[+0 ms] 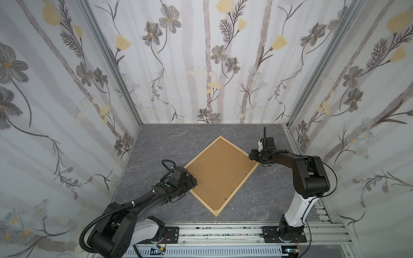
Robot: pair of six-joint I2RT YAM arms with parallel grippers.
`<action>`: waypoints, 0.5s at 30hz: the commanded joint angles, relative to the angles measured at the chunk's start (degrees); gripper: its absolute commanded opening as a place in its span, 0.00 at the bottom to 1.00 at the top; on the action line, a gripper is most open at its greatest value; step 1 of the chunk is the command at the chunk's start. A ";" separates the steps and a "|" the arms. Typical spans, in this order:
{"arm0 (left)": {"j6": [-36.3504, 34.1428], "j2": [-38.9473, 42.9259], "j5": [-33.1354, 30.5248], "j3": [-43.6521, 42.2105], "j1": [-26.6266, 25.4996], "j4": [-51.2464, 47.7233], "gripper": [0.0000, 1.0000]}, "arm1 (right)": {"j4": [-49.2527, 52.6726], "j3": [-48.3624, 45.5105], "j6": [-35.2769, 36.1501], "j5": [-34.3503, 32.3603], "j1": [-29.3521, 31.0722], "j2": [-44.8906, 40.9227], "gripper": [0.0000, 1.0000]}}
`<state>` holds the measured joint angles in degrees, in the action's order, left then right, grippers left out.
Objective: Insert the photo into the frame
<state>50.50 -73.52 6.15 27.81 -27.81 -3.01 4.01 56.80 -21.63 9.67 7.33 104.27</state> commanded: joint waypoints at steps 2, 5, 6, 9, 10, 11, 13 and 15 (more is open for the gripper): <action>-4.23 -5.73 3.52 4.07 1.20 4.41 0.86 | 3.86 -6.03 -1.75 5.14 0.45 -3.41 0.64; -5.49 -8.71 4.41 6.47 2.06 4.91 0.86 | 2.54 -10.52 -2.41 6.69 0.48 -7.24 0.64; -5.87 -9.60 5.09 7.24 2.15 5.29 0.86 | 1.87 -11.95 -2.73 8.01 0.70 -8.59 0.63; -6.20 -12.33 6.90 8.80 2.17 6.40 0.86 | 0.08 -15.94 -2.97 13.02 2.25 -11.43 0.63; -6.25 -12.86 7.12 8.99 2.17 6.60 0.86 | -0.30 -16.82 -3.07 14.35 2.98 -12.09 0.63; -6.29 -13.29 7.20 9.19 2.18 6.70 0.86 | -0.11 -17.45 -2.95 15.05 4.02 -12.46 0.63; -6.38 -13.44 7.27 9.19 2.17 6.77 0.86 | 1.54 -18.09 -3.10 13.89 5.70 -15.19 0.63; -6.48 -13.21 7.85 8.84 2.23 6.96 0.86 | 2.69 -19.44 -3.93 12.14 6.71 -17.59 0.64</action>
<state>42.83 -86.24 1.69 36.86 -25.15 1.72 1.39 38.46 -22.06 8.16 12.25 88.29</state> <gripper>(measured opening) 0.860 0.638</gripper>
